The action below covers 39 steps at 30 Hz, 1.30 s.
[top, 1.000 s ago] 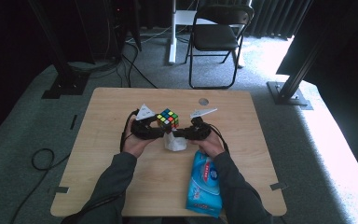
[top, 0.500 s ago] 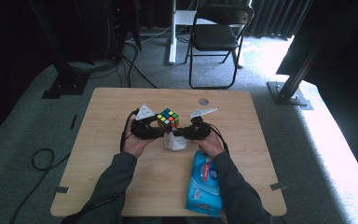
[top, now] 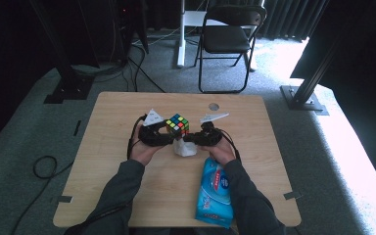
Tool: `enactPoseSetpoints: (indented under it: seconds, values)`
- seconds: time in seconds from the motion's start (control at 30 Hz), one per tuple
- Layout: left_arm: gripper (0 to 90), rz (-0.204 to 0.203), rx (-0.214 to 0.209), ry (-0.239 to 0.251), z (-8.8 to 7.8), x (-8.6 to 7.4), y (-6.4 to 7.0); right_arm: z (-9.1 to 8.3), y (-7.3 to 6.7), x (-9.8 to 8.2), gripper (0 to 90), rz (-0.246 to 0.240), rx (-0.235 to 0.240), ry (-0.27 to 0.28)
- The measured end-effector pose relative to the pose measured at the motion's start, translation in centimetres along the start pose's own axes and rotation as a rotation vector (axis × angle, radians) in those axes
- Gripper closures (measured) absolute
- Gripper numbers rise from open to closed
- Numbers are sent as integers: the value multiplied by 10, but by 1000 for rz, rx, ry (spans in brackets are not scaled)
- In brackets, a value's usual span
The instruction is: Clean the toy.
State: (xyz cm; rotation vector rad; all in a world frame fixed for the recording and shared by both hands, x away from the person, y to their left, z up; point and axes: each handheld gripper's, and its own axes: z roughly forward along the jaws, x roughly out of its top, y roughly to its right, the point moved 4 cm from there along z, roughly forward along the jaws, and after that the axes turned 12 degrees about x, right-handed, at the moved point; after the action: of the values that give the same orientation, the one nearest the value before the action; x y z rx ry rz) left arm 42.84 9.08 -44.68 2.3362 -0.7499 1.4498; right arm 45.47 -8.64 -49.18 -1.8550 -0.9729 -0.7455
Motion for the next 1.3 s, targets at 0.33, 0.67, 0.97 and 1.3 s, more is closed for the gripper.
enactPoseSetpoints:
  seconds: [0.33,0.67,0.97,1.3]
  values:
    - [344,1,9,-3,1,-1,-2,4,-7,0,833,-32,66,-25]
    - [344,-4,18,-6,1,-1,-4,6,-9,0,833,-40,100,-39]
    - [344,-4,8,2,-1,1,-2,2,-3,3,835,-29,45,-16]
    - [344,-5,20,-1,-2,-1,-6,-9,5,4,834,-6,-35,32]
